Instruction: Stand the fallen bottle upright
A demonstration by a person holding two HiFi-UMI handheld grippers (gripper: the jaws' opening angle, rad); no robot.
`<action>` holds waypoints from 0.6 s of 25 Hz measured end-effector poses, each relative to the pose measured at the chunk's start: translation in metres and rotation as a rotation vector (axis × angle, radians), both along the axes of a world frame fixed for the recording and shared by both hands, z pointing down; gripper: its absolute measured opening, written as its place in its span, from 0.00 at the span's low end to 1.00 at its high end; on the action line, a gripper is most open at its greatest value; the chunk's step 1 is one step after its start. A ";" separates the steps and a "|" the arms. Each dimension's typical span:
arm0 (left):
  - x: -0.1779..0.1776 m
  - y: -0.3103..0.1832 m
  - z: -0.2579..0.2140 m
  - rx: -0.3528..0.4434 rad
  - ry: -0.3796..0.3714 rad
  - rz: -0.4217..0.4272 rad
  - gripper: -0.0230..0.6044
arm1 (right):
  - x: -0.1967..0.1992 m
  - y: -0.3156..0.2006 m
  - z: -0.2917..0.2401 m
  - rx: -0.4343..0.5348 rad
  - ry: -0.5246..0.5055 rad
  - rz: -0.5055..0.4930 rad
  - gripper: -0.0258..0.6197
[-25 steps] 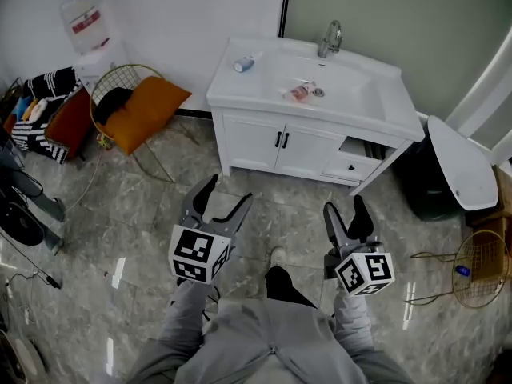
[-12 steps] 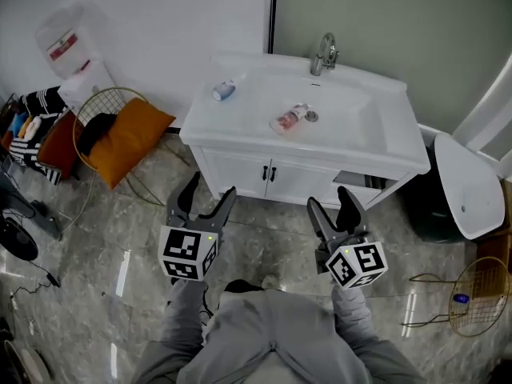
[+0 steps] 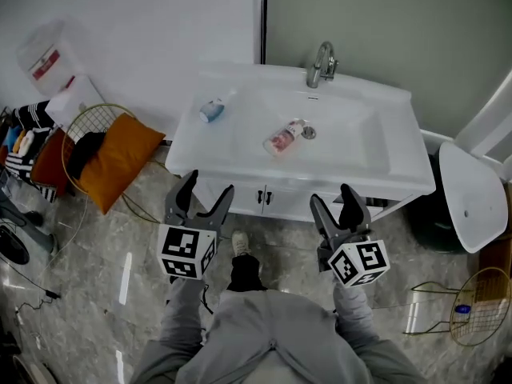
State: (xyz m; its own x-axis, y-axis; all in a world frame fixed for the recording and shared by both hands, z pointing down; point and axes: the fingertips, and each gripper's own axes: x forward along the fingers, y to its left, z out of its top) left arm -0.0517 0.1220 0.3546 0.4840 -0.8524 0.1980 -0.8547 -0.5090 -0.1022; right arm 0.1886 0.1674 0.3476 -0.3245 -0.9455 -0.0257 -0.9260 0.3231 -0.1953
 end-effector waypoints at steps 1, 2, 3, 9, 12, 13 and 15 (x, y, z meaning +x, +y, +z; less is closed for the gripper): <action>-0.002 -0.010 0.002 -0.001 -0.002 0.010 0.59 | -0.001 -0.007 0.001 -0.001 0.001 0.013 0.55; -0.004 -0.021 0.004 -0.003 -0.004 0.020 0.59 | -0.002 -0.015 0.002 -0.003 0.004 0.026 0.55; -0.006 -0.034 0.005 -0.005 -0.007 0.028 0.59 | -0.004 -0.025 0.002 -0.005 0.006 0.037 0.55; -0.016 -0.139 0.018 -0.037 -0.046 0.074 0.59 | -0.015 -0.116 0.007 -0.040 0.015 0.085 0.55; -0.023 -0.190 0.025 -0.045 -0.066 0.090 0.59 | -0.023 -0.160 0.004 -0.044 0.011 0.116 0.55; -0.024 -0.204 0.028 -0.048 -0.070 0.093 0.59 | -0.026 -0.172 0.002 -0.046 0.013 0.122 0.55; -0.024 -0.230 0.034 -0.061 -0.083 0.109 0.59 | -0.030 -0.192 0.001 -0.053 0.023 0.133 0.55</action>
